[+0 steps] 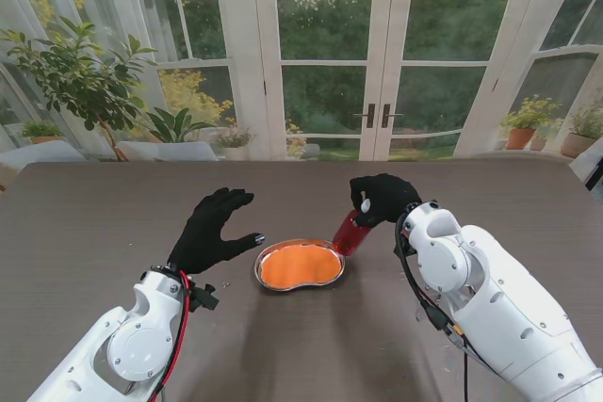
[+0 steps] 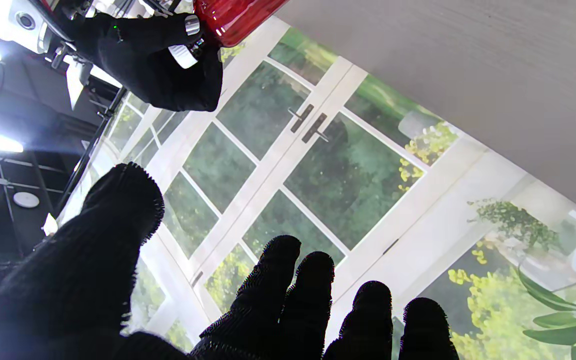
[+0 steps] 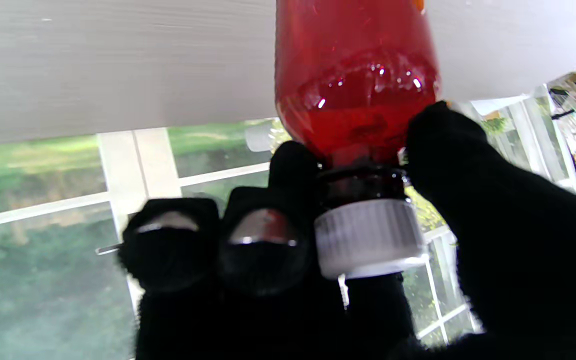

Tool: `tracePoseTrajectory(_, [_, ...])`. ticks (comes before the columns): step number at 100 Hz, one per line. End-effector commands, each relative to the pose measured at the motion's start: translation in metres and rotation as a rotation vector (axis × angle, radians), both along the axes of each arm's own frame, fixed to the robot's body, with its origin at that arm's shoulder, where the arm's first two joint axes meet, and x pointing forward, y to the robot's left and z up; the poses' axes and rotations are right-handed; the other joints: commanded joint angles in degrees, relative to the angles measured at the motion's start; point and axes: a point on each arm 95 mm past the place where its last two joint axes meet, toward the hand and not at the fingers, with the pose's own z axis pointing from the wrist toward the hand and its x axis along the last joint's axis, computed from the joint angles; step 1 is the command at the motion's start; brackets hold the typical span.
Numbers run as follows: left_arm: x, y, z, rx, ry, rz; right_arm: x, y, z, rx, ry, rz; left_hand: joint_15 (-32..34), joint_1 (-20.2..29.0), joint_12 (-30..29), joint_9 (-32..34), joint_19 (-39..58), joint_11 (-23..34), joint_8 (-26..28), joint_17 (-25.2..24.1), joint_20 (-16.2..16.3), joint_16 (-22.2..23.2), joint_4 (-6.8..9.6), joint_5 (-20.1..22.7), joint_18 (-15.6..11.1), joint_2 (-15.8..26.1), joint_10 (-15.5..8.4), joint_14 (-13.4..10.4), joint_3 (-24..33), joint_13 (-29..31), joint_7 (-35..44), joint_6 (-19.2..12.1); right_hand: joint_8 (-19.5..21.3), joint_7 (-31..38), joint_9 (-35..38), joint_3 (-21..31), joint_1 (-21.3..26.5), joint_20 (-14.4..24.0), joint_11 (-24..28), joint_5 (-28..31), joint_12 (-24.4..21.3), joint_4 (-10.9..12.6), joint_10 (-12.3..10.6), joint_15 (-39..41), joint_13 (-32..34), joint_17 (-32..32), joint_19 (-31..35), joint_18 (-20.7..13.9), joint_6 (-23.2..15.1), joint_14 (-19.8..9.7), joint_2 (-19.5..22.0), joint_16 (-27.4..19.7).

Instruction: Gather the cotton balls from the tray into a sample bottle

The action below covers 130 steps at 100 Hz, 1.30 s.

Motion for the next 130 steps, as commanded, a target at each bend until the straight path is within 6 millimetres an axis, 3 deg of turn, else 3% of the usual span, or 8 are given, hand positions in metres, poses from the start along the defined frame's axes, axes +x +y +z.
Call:
tracePoseTrajectory(1, [-0.002,-0.002,-0.001,0.005,0.013,-0.009,0.003,-0.008,-0.007,-0.03,0.02,-0.018,0.4,-0.8,0.5,0.4,-1.5,-0.4,0.4,0.1,0.9,0.7,2.12,0.5,-0.2,1.7,-0.7,0.2,1.2,1.0,0.2,-7.1,2.2,6.1,1.1,5.2,7.6,1.8,6.2,0.1,1.3,4.5,-5.2,1.6,1.2,0.2,1.0,1.9,0.3,-3.3,4.3,0.6])
tracePoseTrajectory(22, [-0.003,-0.001,-0.001,0.001,0.018,-0.005,0.009,-0.013,-0.019,-0.085,0.053,-0.018,0.4,-0.7,0.7,0.7,-1.7,-0.4,0.4,0.1,1.1,0.8,2.17,0.6,-0.1,1.9,-0.6,0.3,1.0,1.0,0.1,-7.0,2.3,5.9,0.4,4.0,7.0,3.4,6.1,-0.5,1.3,4.6,-6.1,0.7,1.1,-3.2,1.8,3.7,-0.2,-1.2,5.6,-0.1])
tracePoseTrajectory(85, [-0.006,0.001,-0.003,-0.005,0.031,0.003,0.018,-0.007,-0.042,-0.266,0.01,0.063,0.9,-0.4,1.2,1.9,-1.4,-0.2,0.5,1.0,1.7,1.1,2.25,1.0,0.7,2.3,0.0,0.9,0.7,1.9,0.2,-6.8,2.3,4.8,0.9,3.6,4.6,3.3,5.2,-0.1,0.7,4.3,-7.7,0.1,1.1,-4.9,2.9,2.4,-1.6,-1.8,6.5,-0.7])
tracePoseTrajectory(104, [-0.006,0.002,-0.003,-0.008,0.032,0.005,0.019,-0.006,-0.045,-0.279,0.009,0.07,1.0,-0.4,1.4,2.2,-1.2,-0.2,0.5,1.2,1.9,1.2,2.27,1.0,0.9,2.4,0.1,1.1,0.7,2.1,0.2,-6.7,2.2,0.0,-1.0,2.2,1.6,3.3,3.9,-0.4,1.2,4.2,-7.8,-3.9,1.1,-8.1,2.1,2.9,-0.6,-1.1,7.4,-2.5])
tracePoseTrajectory(122, [-0.006,0.002,-0.003,-0.01,0.036,0.003,0.019,-0.007,-0.047,-0.296,0.003,0.076,1.2,-0.4,1.5,2.6,-1.1,-0.1,0.5,1.4,2.1,1.3,2.29,1.1,1.1,2.5,0.2,1.3,0.5,2.4,0.2,-6.8,3.2,-5.6,-3.9,1.8,-0.4,3.3,3.4,-0.9,2.0,3.1,-7.8,-6.9,1.1,-10.2,1.4,2.8,0.6,-1.2,4.0,-3.6])
tracePoseTrajectory(130, [-0.006,0.002,-0.003,-0.01,0.037,0.003,0.019,-0.007,-0.048,-0.301,0.002,0.076,1.2,-0.4,1.6,2.7,-1.1,-0.1,0.5,1.4,2.2,1.3,2.3,1.1,1.1,2.5,0.3,1.3,0.5,2.4,0.2,-6.7,4.8,-9.8,-6.0,2.0,-2.5,3.4,3.5,-0.4,2.1,3.8,-7.7,-8.5,1.1,-11.3,1.1,2.7,1.4,-1.1,4.0,-4.0])
